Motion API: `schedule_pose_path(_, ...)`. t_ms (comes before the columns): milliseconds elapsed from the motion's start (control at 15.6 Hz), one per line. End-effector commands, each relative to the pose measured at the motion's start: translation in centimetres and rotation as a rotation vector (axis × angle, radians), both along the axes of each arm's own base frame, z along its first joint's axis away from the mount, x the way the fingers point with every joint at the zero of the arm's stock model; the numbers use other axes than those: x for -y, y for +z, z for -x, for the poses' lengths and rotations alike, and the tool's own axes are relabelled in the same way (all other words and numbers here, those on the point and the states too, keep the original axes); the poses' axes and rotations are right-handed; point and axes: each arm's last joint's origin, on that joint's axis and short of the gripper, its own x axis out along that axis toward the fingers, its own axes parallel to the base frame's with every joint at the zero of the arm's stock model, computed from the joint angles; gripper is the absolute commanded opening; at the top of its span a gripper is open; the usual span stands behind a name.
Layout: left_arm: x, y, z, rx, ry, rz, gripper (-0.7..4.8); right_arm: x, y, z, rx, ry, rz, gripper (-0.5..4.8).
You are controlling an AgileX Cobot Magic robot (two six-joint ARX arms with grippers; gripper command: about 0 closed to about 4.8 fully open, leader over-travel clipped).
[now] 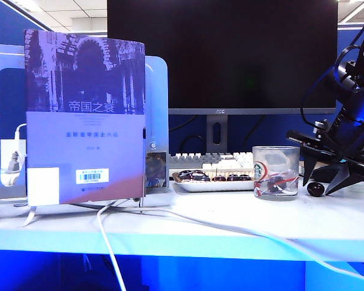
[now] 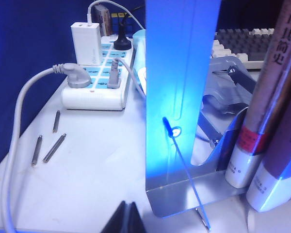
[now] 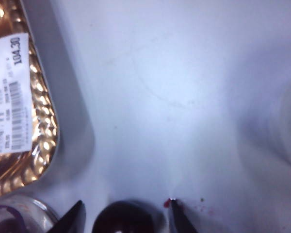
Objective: Pick up the cherry on the right side of the glass and put it inside the glass.
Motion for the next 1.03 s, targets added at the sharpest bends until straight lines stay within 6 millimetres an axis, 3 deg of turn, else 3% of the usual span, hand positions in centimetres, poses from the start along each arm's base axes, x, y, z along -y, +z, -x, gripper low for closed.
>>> schedule_pose_path(64,0.0,-0.1,0.0,-0.009,-0.004,-0.004,-0.05,0.0,-0.5,0.1,-0.034,-0.007,-0.003,2.06)
schedule_pose_path(193,0.0,-0.1,0.0,-0.009,-0.004,-0.004,-0.05,0.0,-0.6,0.2,-0.041,-0.005,-0.006,1.68)
schedule_pose_path(643,0.0,-0.1,0.0,-0.009,-0.004,-0.004,-0.05,0.0,-0.5,0.4,-0.059,-0.005,-0.005,1.67)
schedule_pose_path(1029,0.0,-0.1,0.0,-0.009,-0.004,-0.004,-0.05,0.0,2.2,0.3,0.071,-0.005,-0.007,1.67)
